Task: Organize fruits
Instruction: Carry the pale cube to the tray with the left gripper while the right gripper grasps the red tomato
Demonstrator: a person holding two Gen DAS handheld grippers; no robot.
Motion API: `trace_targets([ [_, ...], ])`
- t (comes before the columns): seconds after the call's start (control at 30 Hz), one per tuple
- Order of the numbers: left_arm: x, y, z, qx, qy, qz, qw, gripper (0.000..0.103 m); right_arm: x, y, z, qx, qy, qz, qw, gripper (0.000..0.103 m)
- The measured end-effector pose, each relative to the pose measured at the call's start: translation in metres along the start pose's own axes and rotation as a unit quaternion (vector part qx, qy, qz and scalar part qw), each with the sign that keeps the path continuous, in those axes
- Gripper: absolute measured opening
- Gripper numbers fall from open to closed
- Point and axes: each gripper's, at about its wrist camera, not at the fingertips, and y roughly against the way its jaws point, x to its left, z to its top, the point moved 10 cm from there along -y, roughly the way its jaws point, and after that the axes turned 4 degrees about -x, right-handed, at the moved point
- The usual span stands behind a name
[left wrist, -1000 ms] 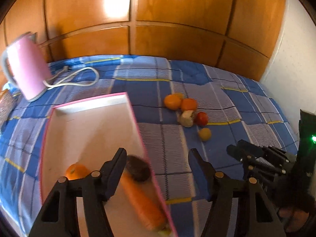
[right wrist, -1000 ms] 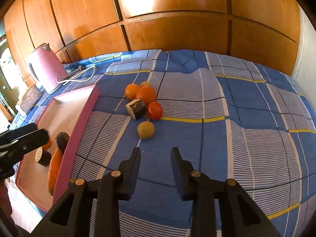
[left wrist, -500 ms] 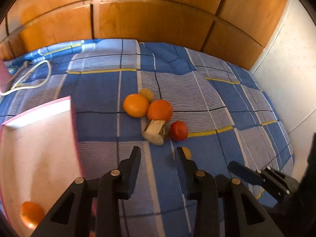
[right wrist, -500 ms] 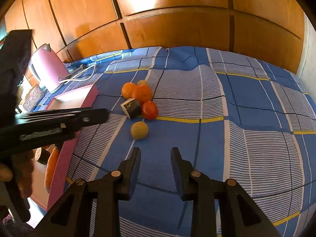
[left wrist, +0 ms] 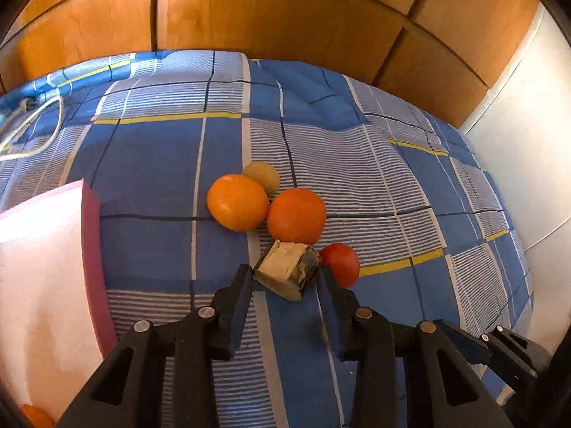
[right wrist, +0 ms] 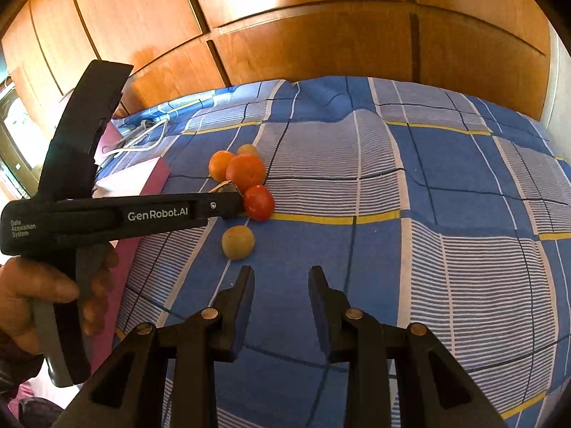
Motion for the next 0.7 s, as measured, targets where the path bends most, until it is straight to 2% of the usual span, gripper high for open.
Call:
trace_targets([
  [0.27, 0.020, 0.020, -0.016, -0.007, 0.034, 0.012, 0.9993, 0.037, 0.005, -0.009, 0.009, 0.004, -0.001, 0.008, 1.000, 0.032],
  [0.47, 0.035, 0.036, -0.032, -0.012, 0.051, 0.024, 0.9983, 0.037, 0.021, -0.030, 0.033, 0.006, 0.009, 0.020, 1.000, 0.032],
  [0.57, 0.038, 0.043, -0.034, -0.018, 0.047, 0.030, 0.9983, 0.037, 0.027, -0.043, 0.043, 0.012, 0.018, 0.021, 1.000, 0.038],
  [0.7, 0.042, 0.049, -0.036, -0.022, 0.054, 0.025, 0.9980, 0.037, 0.030, -0.062, 0.048, 0.032, 0.020, 0.020, 0.999, 0.038],
])
